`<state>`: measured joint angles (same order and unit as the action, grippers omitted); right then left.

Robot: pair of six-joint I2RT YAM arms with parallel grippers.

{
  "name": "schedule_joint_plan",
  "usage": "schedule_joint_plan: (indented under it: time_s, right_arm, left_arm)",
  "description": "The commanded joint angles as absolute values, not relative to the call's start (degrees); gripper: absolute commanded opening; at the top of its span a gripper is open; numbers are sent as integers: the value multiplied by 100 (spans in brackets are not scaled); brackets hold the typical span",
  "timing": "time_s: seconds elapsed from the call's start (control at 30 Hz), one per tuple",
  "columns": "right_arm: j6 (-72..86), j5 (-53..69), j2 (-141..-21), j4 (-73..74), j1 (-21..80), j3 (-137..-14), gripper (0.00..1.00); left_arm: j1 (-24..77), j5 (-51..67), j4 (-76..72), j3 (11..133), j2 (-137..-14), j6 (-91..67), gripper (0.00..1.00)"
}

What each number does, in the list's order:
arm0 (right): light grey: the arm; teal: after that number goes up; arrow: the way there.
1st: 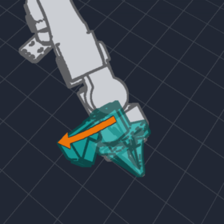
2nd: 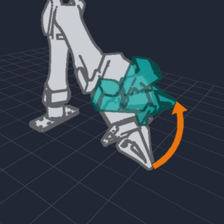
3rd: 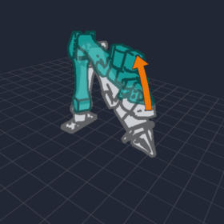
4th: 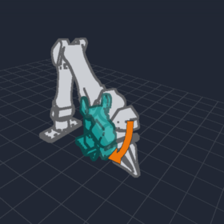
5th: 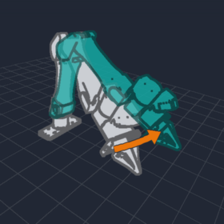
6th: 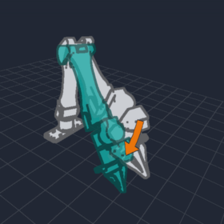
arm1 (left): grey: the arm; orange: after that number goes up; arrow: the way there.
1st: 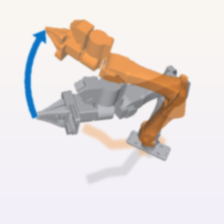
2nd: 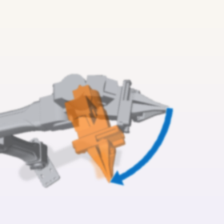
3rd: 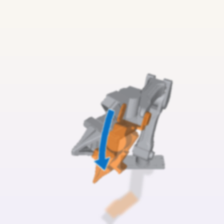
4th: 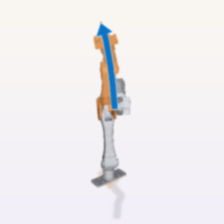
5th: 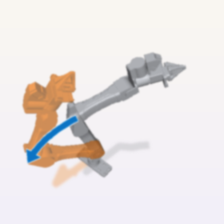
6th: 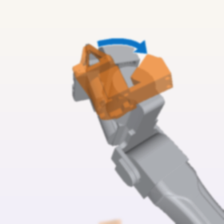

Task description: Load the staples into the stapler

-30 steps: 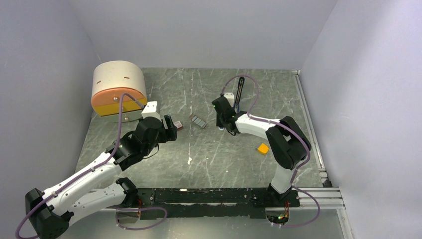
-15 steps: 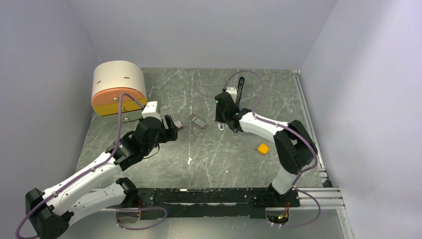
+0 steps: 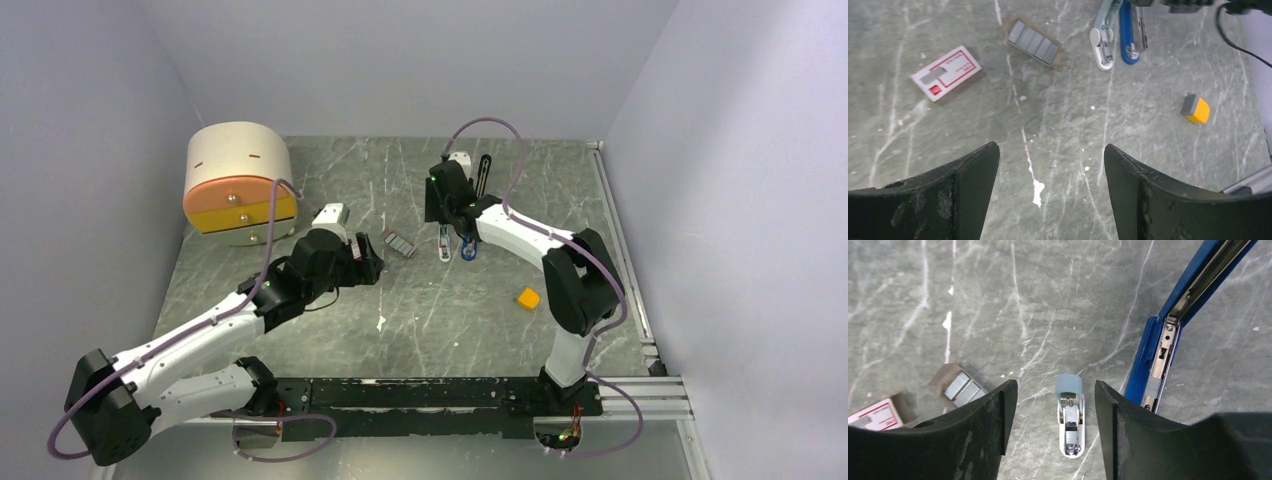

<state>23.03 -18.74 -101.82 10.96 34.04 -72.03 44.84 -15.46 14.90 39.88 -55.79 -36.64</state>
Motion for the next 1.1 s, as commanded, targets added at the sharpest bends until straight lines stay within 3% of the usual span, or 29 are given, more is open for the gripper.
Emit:
schedule_joint_plan:
  time_s: [0.0,0.07,0.17,0.57,0.8,1.07]
  right_arm:
    - [2148,-1881,-10558,1405,3301,-7471,58]
    - [2118,-2058,-10621,1297,3264,-7452,55]
    - [2020,-1985,-10672,1153,3148,-7401,52]
    - [1840,-1138,-10939,1052,3032,-7393,46]
    - [1931,-1062,-10894,1155,3028,-7381,22]
    - [2121,-782,-10481,1202,3037,-7044,20]
  left_arm:
    - [4500,-858,916,3932,-5940,-3659,84]
    - [4495,-619,809,3961,-6190,-3637,97]
    - [4500,-358,620,3988,-6587,-3666,96]
    - [4500,74,217,4644,-7919,-3747,74]
    - [4500,237,-371,4861,-8421,-3951,60]
    - [4500,624,-1545,4562,-9121,-4741,53]
